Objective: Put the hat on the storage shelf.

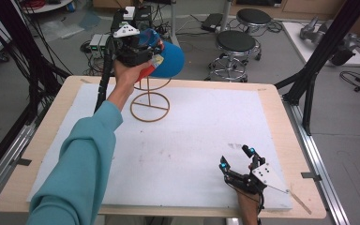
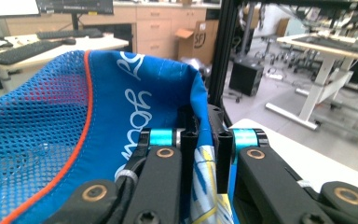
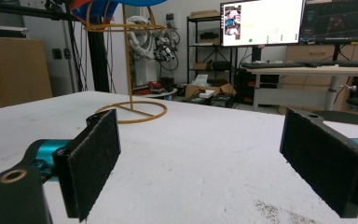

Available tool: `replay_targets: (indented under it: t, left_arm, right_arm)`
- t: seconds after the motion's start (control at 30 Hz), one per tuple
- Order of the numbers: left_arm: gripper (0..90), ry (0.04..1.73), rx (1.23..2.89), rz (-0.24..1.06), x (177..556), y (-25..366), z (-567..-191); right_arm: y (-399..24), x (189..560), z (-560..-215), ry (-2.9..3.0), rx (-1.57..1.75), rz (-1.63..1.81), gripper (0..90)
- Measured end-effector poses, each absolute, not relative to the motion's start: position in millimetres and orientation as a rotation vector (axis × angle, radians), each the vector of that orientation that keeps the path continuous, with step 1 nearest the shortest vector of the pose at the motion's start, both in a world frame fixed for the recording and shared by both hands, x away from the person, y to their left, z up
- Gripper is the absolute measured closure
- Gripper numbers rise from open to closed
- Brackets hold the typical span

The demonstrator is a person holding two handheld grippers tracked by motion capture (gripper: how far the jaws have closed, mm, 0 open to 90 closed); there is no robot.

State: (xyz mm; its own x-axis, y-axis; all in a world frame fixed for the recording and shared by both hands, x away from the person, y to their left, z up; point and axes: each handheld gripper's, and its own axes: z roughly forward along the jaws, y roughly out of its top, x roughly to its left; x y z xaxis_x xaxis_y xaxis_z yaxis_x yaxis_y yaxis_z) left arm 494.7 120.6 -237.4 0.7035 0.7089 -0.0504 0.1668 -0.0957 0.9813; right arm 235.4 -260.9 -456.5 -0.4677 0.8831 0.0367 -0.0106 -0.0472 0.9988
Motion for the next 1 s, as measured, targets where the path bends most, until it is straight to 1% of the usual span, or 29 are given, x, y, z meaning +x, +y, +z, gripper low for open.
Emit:
replay_targets:
  t: [0.43,0.77,0.9,1.0]
  left_arm:
    - [82.1,0.76,1.65,0.562,487,131,-249]
    - [80.3,0.746,1.689,0.586,484,131,-251]
    - [76.0,0.75,1.704,0.606,482,131,-250]
    - [70.9,0.754,1.701,0.608,480,132,-250]
  right_arm:
    - [-261,235,-457,1.519,0.943,1.602,11.3]
    - [-261,235,-457,1.519,0.938,1.601,11.3]
    - [-261,235,-457,1.516,0.94,1.605,11.3]
    - [-261,236,-457,1.515,0.937,1.604,11.3]
